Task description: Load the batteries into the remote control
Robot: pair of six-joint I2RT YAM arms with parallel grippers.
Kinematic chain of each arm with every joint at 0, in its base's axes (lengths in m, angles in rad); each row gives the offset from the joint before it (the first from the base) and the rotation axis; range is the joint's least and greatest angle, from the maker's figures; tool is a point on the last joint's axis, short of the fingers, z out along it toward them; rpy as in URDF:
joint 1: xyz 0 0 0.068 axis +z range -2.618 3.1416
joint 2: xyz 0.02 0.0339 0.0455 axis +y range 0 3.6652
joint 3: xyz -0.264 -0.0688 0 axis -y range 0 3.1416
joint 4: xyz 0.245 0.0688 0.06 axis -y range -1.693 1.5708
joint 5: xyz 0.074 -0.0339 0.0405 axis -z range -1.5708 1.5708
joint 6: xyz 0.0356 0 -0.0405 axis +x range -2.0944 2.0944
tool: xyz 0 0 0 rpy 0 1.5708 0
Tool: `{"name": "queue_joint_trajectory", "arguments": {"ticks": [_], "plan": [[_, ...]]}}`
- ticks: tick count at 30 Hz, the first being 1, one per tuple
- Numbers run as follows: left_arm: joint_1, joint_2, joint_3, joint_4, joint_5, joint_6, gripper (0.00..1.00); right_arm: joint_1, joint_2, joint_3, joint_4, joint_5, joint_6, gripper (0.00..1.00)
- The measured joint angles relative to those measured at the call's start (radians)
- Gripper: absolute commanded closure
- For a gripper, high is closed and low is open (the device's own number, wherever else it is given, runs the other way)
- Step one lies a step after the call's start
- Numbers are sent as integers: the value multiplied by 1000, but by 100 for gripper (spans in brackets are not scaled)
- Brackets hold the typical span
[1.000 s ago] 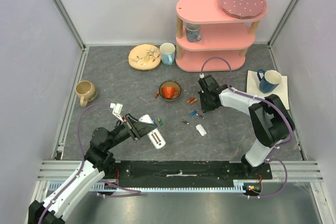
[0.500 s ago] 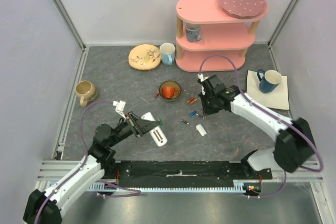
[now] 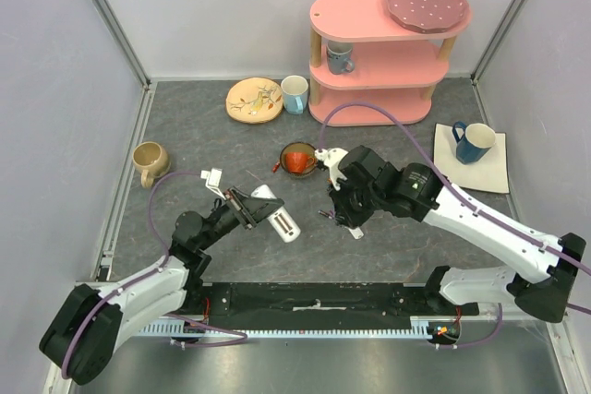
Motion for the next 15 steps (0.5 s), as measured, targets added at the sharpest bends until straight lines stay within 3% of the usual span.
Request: {"name": "queue_joint_trajectory", "arguments": {"ticks": [10,15], "plan": [[-93,119,0,74,-108,-12,98,267,97,148,-19,97,79,100],[-135,137,0,83,-145,-22,98,302,187,155,-9,121,92,100]]}}
